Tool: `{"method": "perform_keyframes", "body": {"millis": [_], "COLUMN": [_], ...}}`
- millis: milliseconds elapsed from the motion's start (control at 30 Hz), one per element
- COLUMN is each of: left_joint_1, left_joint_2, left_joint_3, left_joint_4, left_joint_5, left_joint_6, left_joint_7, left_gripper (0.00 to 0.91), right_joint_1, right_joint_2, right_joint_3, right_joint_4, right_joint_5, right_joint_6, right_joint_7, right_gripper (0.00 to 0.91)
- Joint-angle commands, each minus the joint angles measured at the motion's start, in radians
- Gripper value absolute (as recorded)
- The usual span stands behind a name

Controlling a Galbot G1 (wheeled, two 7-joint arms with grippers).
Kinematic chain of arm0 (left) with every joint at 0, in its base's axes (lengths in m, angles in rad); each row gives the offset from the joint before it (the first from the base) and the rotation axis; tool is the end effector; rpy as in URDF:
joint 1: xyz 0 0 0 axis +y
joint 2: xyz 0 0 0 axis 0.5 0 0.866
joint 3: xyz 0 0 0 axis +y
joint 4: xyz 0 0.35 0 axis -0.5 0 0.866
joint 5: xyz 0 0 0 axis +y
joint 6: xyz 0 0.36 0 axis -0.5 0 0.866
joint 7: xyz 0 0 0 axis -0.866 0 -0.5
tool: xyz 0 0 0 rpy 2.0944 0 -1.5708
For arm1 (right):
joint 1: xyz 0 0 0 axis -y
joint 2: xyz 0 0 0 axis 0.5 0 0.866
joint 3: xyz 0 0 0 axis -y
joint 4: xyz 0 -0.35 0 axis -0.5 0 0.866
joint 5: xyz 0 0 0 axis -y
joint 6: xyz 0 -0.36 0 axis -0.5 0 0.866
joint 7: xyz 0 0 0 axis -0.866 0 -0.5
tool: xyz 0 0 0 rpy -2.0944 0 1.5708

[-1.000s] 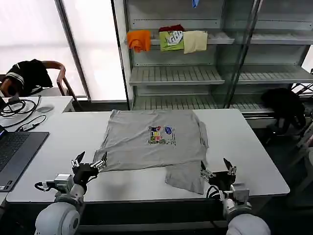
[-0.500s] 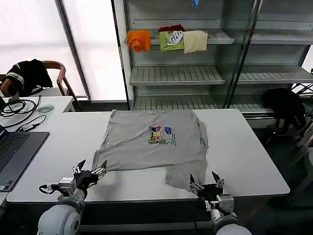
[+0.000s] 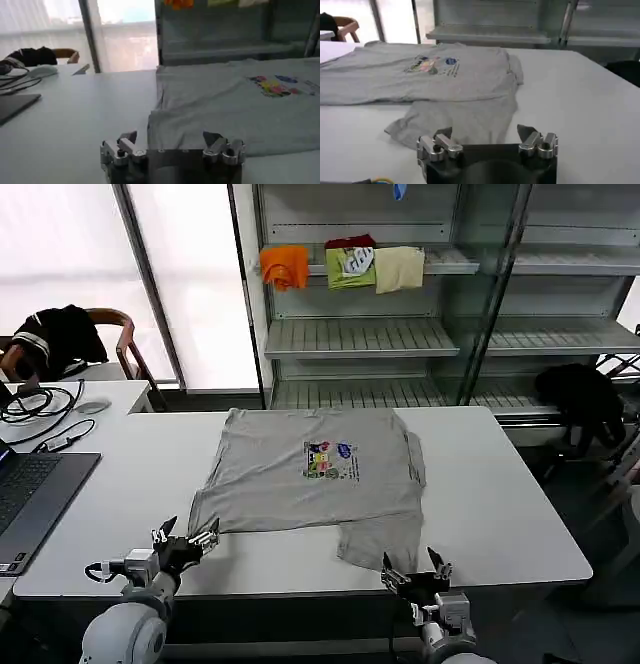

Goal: Fold and organize the clothes.

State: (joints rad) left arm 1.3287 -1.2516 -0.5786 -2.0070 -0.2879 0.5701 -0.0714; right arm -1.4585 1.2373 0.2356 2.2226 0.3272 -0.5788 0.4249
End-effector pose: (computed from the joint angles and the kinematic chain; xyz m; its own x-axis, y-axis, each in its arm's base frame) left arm 0.2623 0.0791 -0.2656 -0.9146 -0.0128 0.4042 0.0154 0.9977 0.0662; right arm 0.1912 0.0337 -0.2481 -0.9010 -0.0467 0.4313 -0.0675 0.9972 -0.0330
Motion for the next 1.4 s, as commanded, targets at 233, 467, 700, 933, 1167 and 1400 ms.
{"method": "perform_keyframes", "body": {"millis": [233,467,700,933,1167,1400], "left_joint_1": [-0.006,-0.006,-0.008,0.000,0.018,0.025], "left_joint_2": [0.005,0.003,-0.002,-0.006,-0.014,-0.021], "left_joint_3": [-0.008,-0.010,-0.005,-0.001,0.003,0.012], "left_joint_4": [0.029,0.043,0.053,0.058,0.069,0.067], "left_joint_5": [-0.008,-0.014,-0.015,-0.012,-0.003,-0.002], "left_joint_6": [-0.002,-0.008,-0.013,-0.013,-0.019,-0.019], "left_joint_7": [0.002,0.003,0.004,0.007,0.016,0.021], "left_gripper": [0.907,0.907,0.736,0.071,0.020,0.020], "right_joint_1": [-0.004,-0.004,0.000,-0.005,-0.007,0.000], "right_joint_2": [0.003,0.009,0.013,0.016,0.021,0.024], "right_joint_3": [-0.002,-0.003,-0.007,-0.008,0.002,-0.001], "right_joint_4": [-0.003,-0.011,-0.022,-0.039,-0.046,-0.046], "right_joint_5": [-0.001,-0.005,-0.008,-0.002,0.014,0.012], "right_joint_6": [0.001,0.001,0.001,0.003,0.016,0.019], "right_joint_7": [0.002,0.002,0.000,-0.007,-0.014,-0.013], "right_gripper": [0.907,0.907,0.736,0.020,0.000,0.000]}}
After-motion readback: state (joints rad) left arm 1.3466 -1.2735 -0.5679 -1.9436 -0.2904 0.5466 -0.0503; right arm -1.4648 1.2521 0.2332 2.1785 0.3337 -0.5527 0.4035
